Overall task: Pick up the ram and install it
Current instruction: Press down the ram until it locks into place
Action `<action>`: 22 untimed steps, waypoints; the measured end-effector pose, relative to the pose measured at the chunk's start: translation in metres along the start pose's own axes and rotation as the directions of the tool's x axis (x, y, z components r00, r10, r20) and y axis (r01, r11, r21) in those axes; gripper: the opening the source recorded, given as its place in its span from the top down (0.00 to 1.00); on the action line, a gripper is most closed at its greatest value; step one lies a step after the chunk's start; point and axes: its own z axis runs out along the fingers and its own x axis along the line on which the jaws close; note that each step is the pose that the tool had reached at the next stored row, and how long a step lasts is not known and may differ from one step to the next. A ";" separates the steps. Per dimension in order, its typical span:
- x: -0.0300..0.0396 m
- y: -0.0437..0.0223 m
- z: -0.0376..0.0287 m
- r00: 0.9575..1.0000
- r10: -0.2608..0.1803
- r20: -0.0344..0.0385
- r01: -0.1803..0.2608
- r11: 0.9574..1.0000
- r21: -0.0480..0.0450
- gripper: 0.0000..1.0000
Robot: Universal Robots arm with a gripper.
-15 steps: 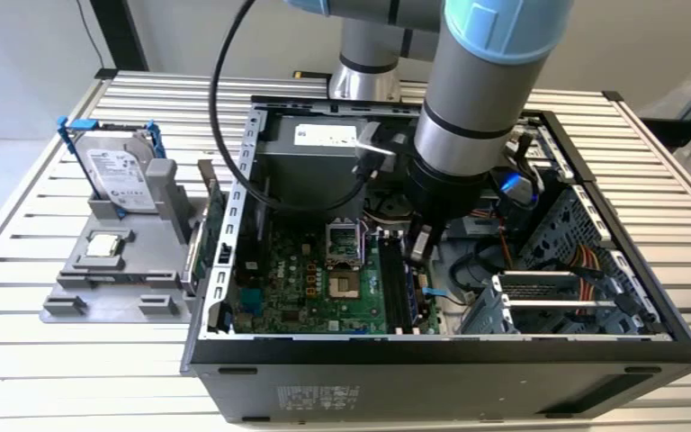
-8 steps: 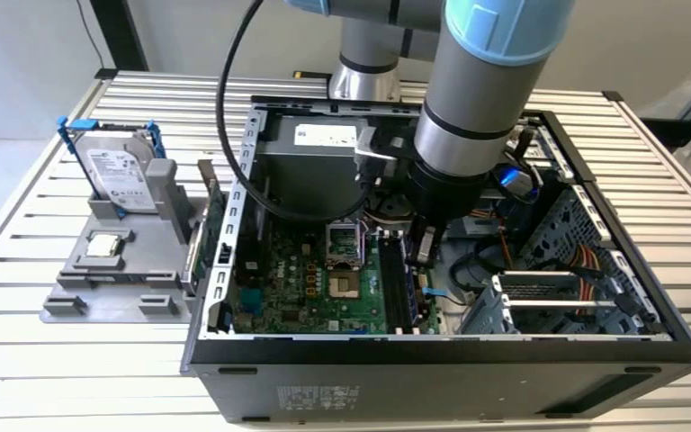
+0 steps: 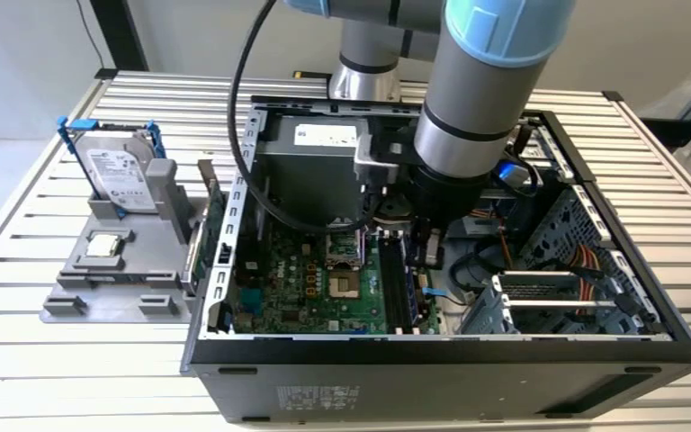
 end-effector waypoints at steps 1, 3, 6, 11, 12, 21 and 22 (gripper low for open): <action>0.0000 0.0000 0.0001 1.000 -0.017 0.000 0.017 1.000 0.000 1.00; 0.0000 0.0000 0.0005 0.998 -0.055 0.000 0.055 0.998 -0.001 1.00; 0.0000 0.0000 0.0009 0.994 -0.110 0.000 0.110 0.994 -0.002 1.00; 0.0000 0.0000 0.0012 0.987 -0.162 0.001 0.162 0.987 -0.003 1.00; 0.0000 0.0000 0.0012 0.987 -0.163 0.001 0.163 0.987 -0.003 1.00; 0.0005 0.0000 0.0145 0.987 -0.162 0.001 0.162 0.987 -0.003 1.00; 0.0005 0.0000 0.0145 0.987 -0.162 0.001 0.162 0.987 -0.003 1.00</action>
